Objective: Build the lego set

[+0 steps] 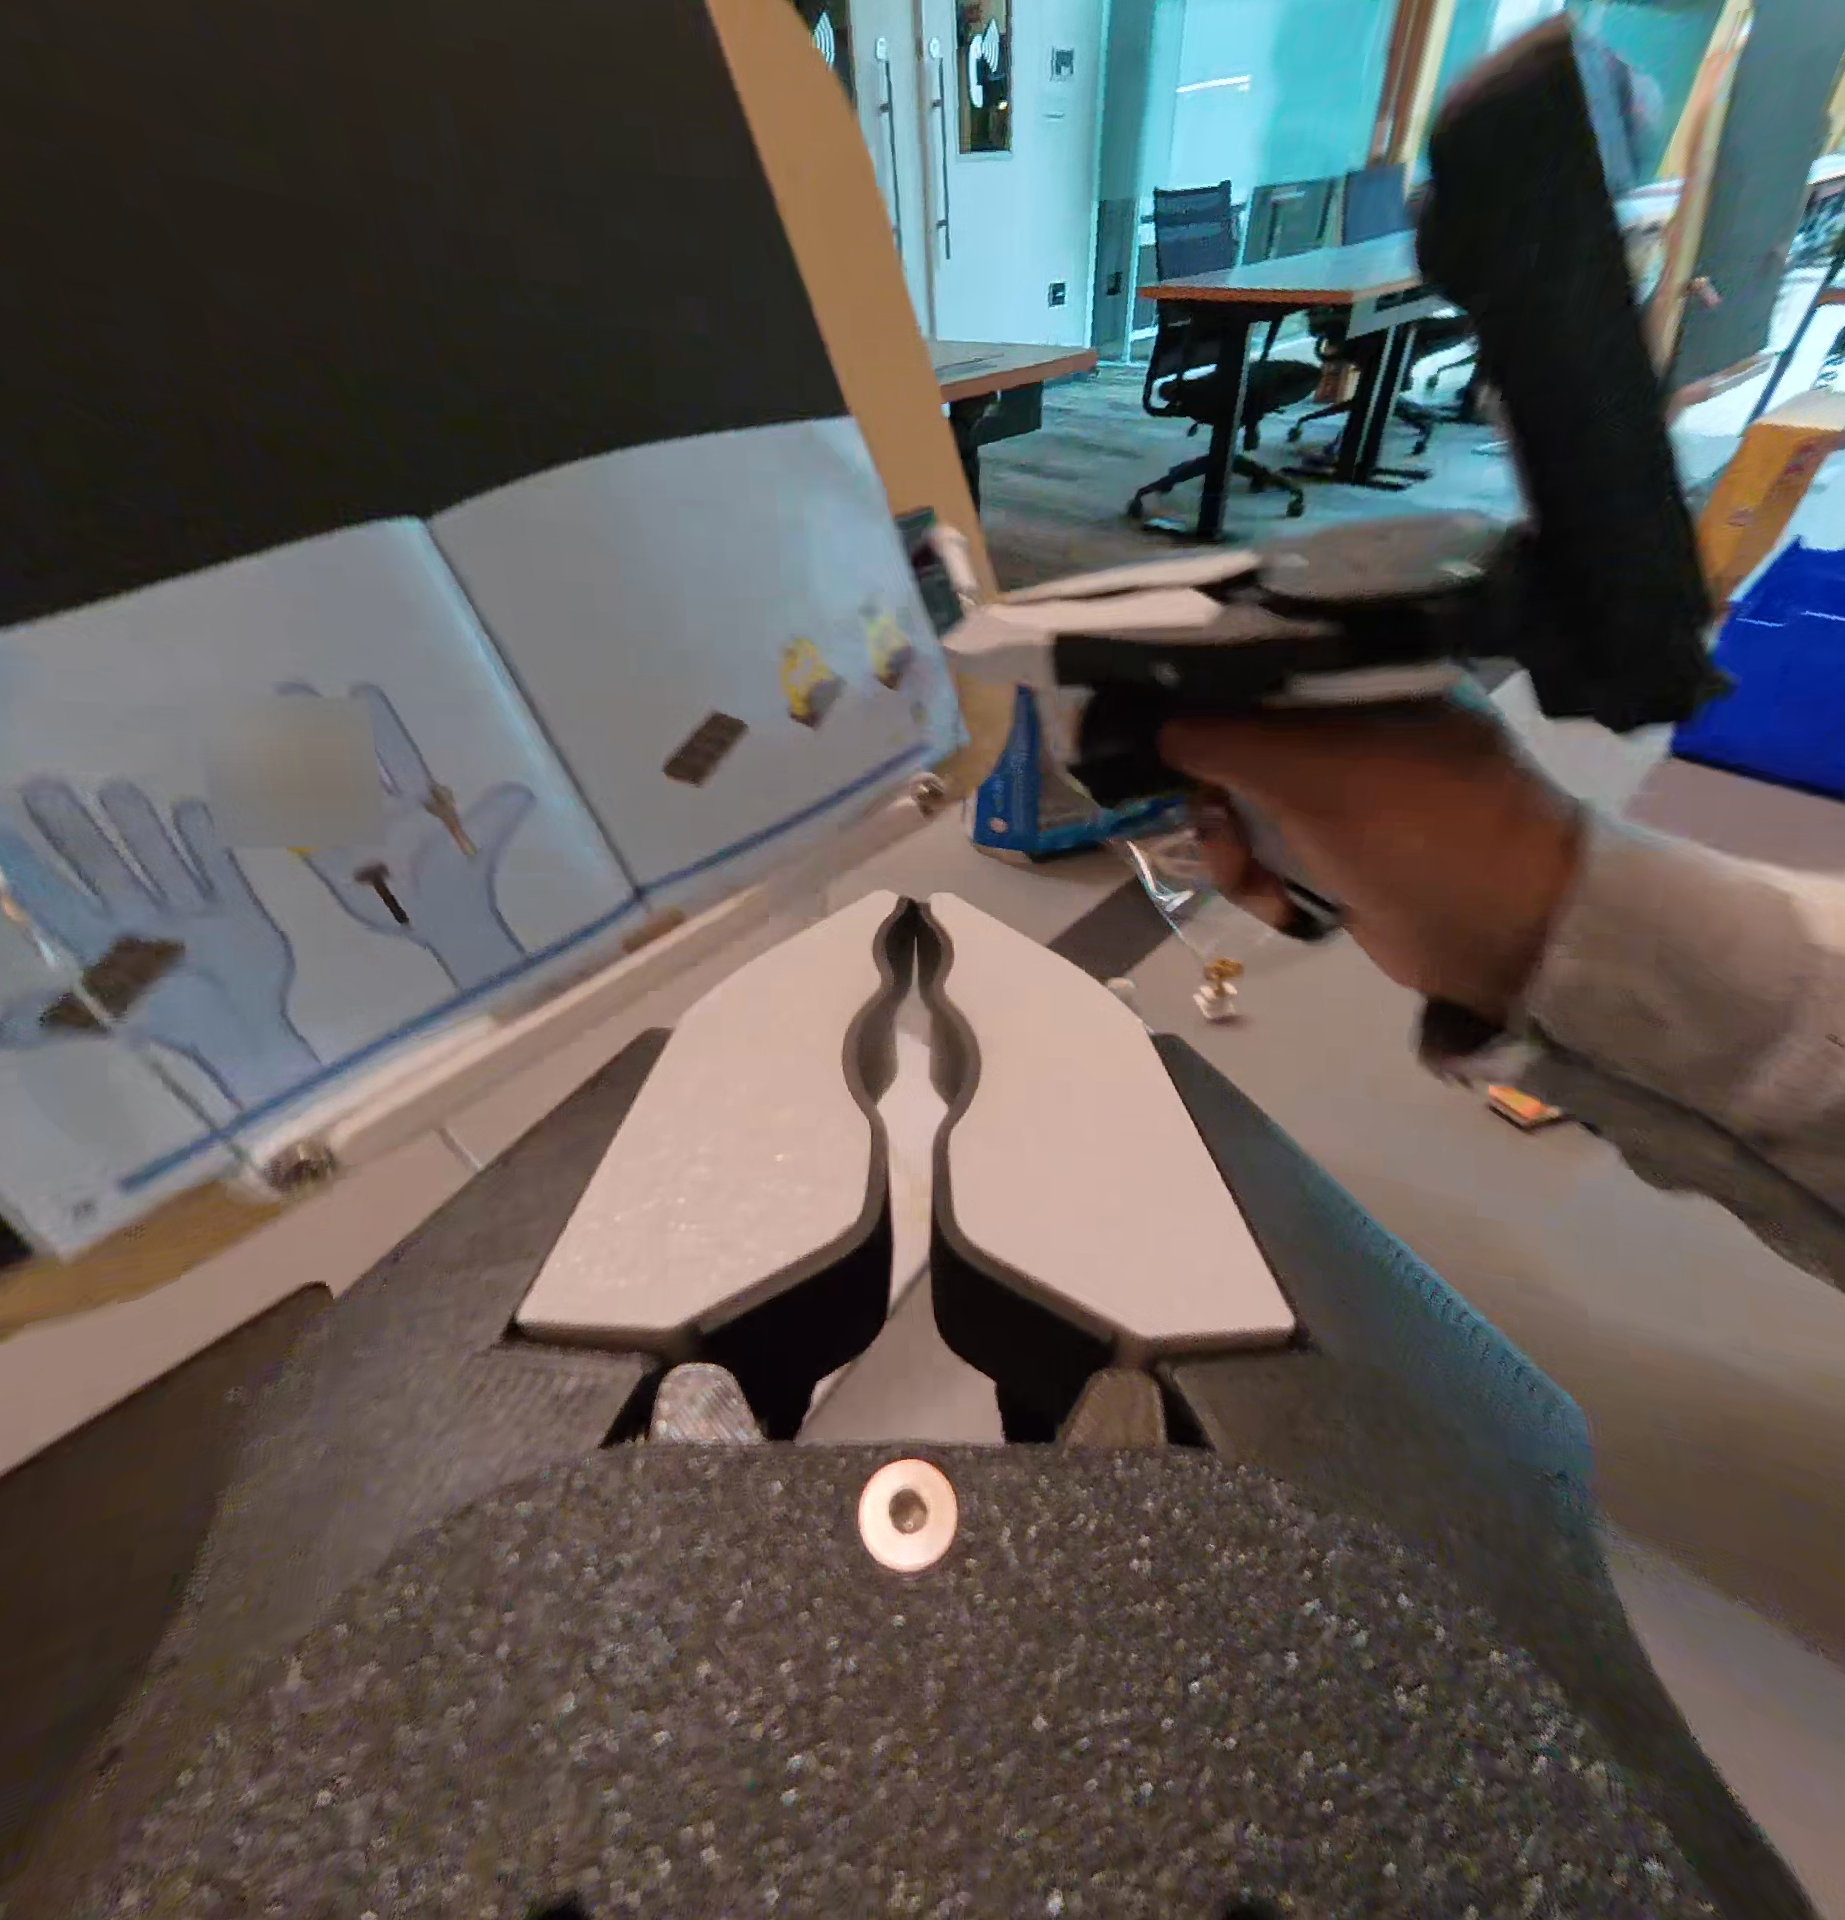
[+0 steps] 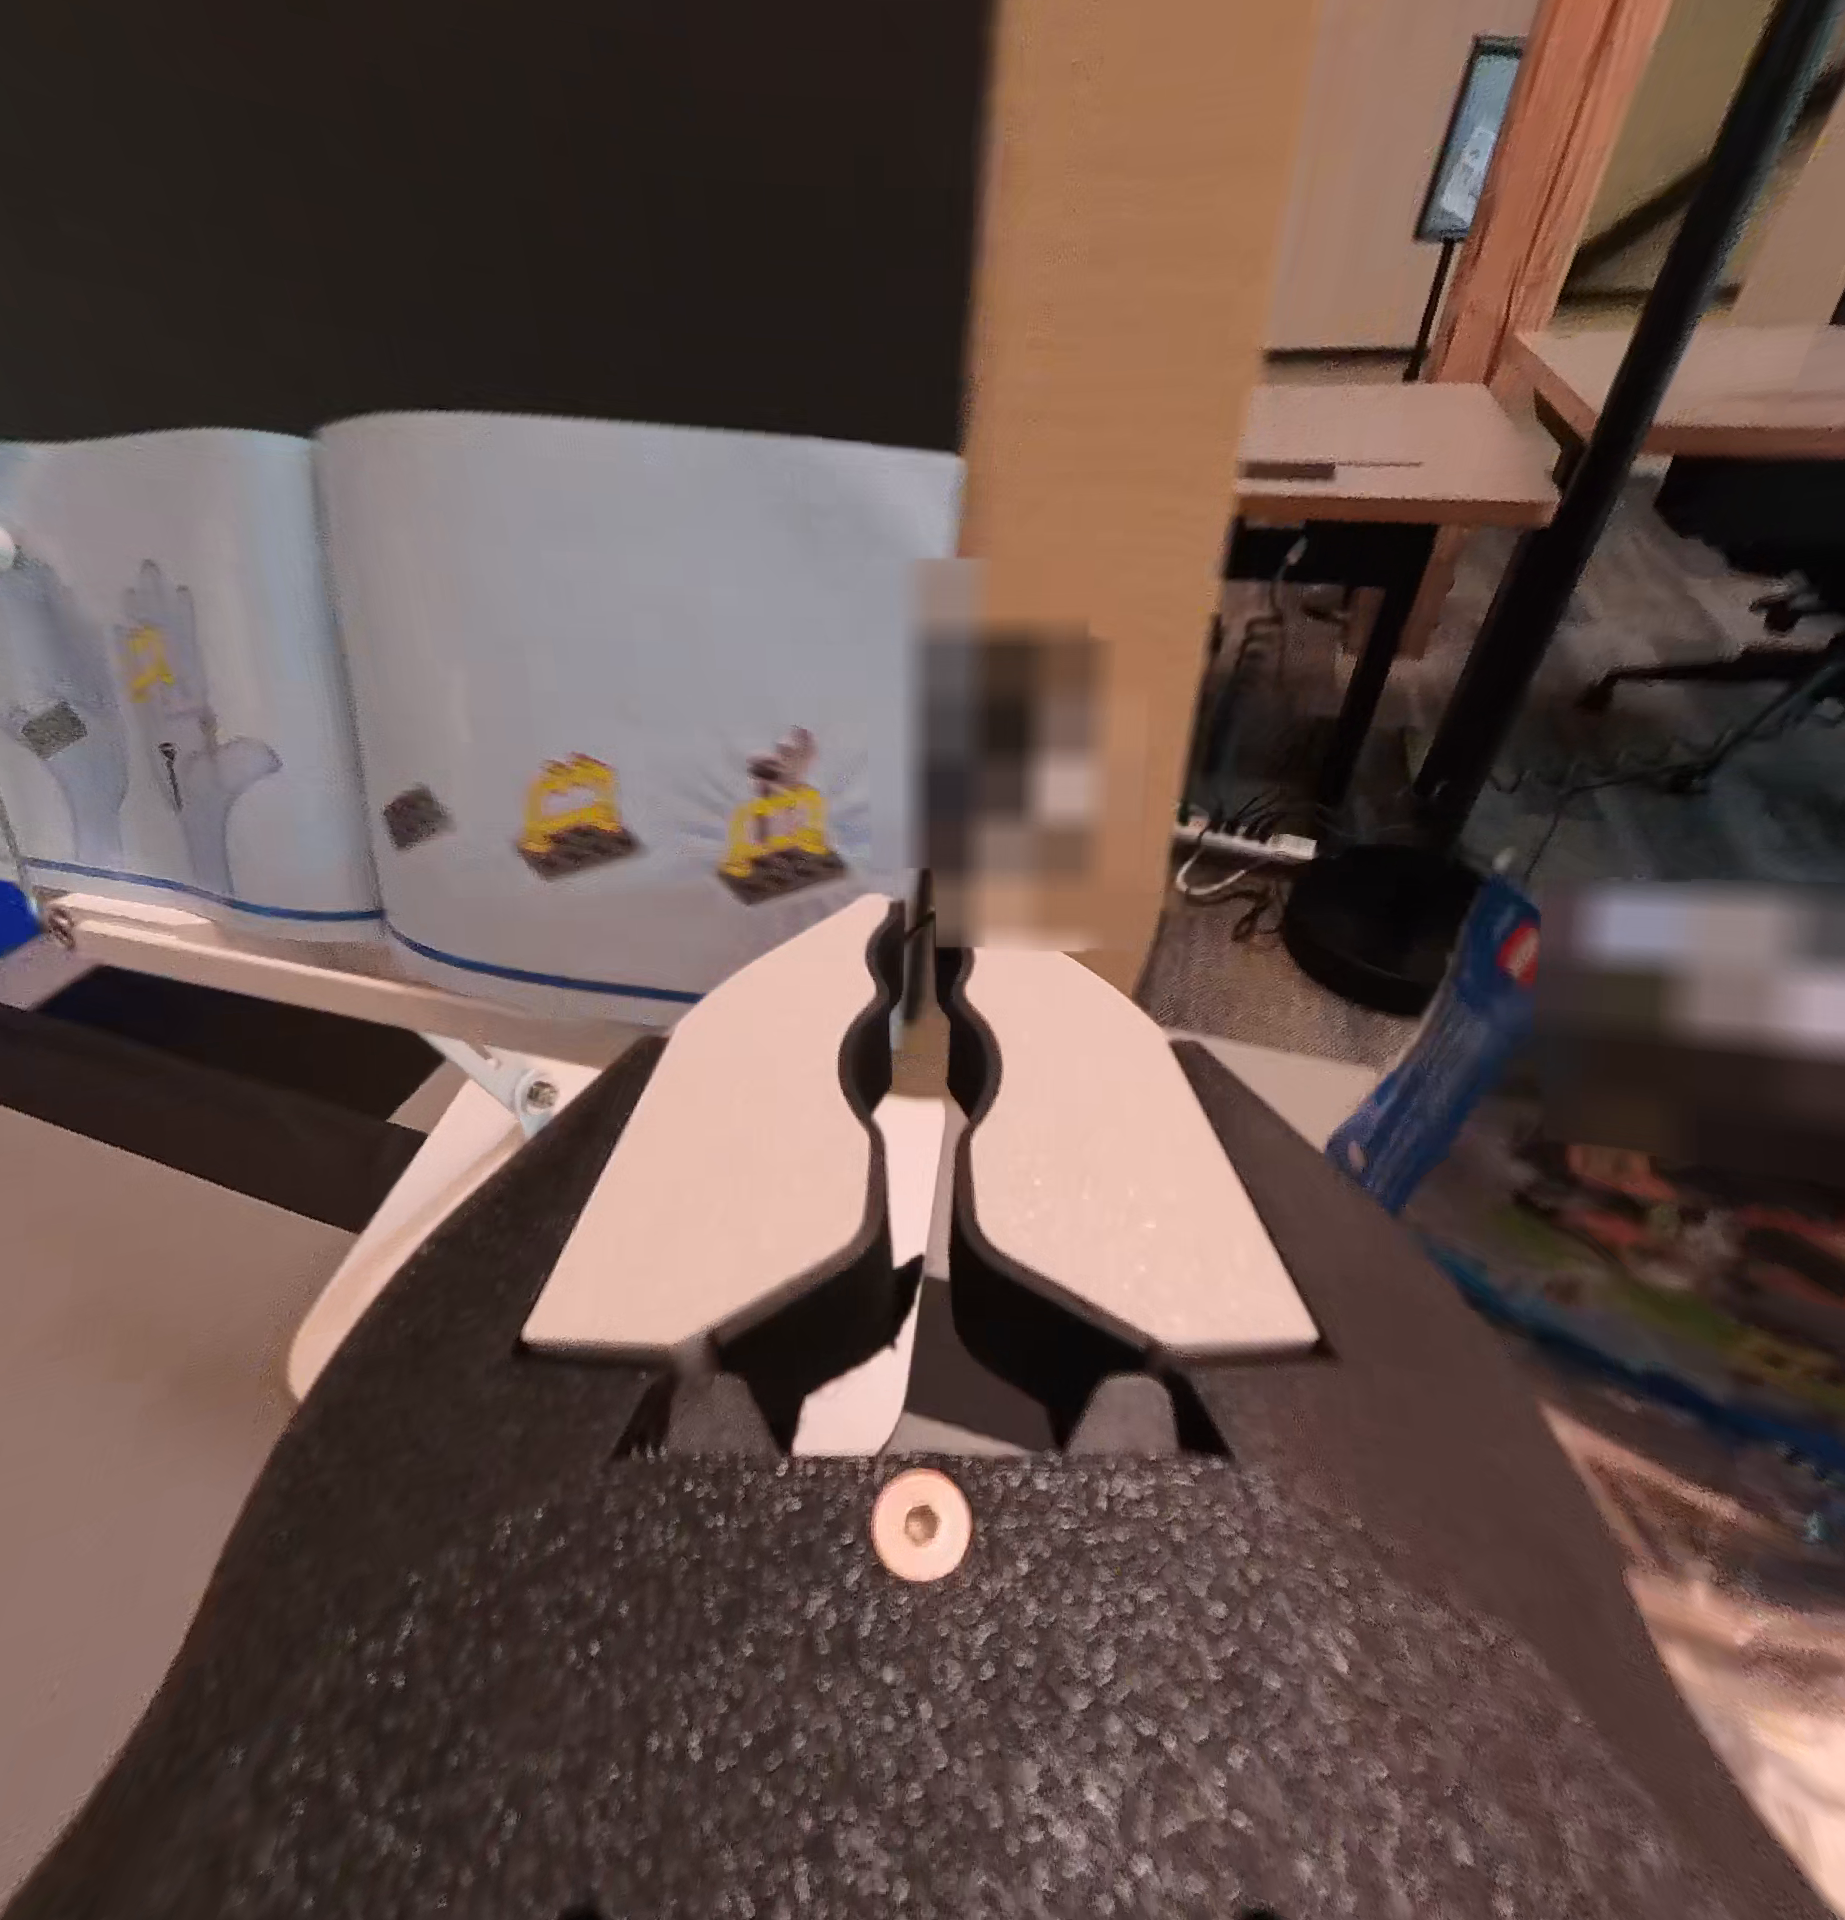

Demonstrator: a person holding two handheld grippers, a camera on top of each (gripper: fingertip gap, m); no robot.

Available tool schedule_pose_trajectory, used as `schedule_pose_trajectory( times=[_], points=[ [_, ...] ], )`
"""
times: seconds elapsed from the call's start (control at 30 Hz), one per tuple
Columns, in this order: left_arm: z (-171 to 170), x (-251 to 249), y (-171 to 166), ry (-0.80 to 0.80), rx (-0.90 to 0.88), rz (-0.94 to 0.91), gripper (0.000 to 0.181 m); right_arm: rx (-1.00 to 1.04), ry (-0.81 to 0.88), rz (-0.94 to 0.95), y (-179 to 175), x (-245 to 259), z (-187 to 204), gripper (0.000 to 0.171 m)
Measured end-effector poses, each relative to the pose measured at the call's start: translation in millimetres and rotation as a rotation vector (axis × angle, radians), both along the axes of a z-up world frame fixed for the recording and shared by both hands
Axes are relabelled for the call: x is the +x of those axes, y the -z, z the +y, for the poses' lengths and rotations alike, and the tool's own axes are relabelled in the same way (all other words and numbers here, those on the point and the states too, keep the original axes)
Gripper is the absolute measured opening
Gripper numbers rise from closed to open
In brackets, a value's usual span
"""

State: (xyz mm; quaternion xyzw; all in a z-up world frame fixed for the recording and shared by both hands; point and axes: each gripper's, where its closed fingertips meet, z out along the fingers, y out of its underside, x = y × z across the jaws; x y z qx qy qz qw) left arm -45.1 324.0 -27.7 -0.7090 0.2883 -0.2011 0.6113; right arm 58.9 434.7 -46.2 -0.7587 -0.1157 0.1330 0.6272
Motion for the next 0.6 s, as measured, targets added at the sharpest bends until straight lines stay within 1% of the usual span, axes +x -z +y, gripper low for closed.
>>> schedule_pose_trajectory(
  times=[0.07, 0.17, 0.23, 0.27, 0.3, 0.33, 0.37, 0.4, 0.43, 0.5, 0.57, 0.6],
  points=[
    [27, 5, 0, -0.009, -0.008, 0.022, 0.0, -0.028, -0.006, 0.098, 12, 10, -3, 0.009],
    [70, 7, 13, -0.078, -0.032, 0.134, 0.0, -0.027, -0.044, 0.169, 23, 15, -5, 0.013],
    [90, 5, 23, -0.118, -0.042, 0.195, 0.0, -0.008, -0.07, 0.179, 23, 14, -7, 0.01],
    [96, 4, 26, -0.13, -0.044, 0.212, 0.0, -0.024, -0.07, 0.167, 27, 15, -8, 0.004],
    [99, 4, 27, -0.127, -0.043, 0.215, 0.0, -0.065, -0.053, 0.147, 34, 19, -9, 0.001],
    [99, 5, 26, -0.12, -0.038, 0.207, 0.0, -0.12, -0.051, 0.14, 44, 23, -12, 0.007],
    [99, 5, 25, -0.122, -0.033, 0.216, 0.0, -0.165, -0.038, 0.161, 52, 29, -16, 0.019],
    [99, 4, 25, -0.127, -0.023, 0.234, 0.0, -0.154, -0.004, 0.193, 52, 41, -18, 0.03],
    [101, 2, 24, -0.14, -0.006, 0.256, 0.0, -0.084, 0.041, 0.193, 43, 54, -21, 0.032],
    [104, -2, 25, -0.152, 0.01, 0.313, 0.0, 0.101, 0.077, 0.095, 13, 64, -29, 0.032],
    [107, -3, 27, -0.148, 0.005, 0.336, 0.0, 0.216, -0.014, -0.031, -14, 41, -36, 0.033],
    [108, -3, 28, -0.147, -0.003, 0.333, 0.0, 0.235, -0.051, -0.112, -22, 27, -35, 0.038]
  ],
)
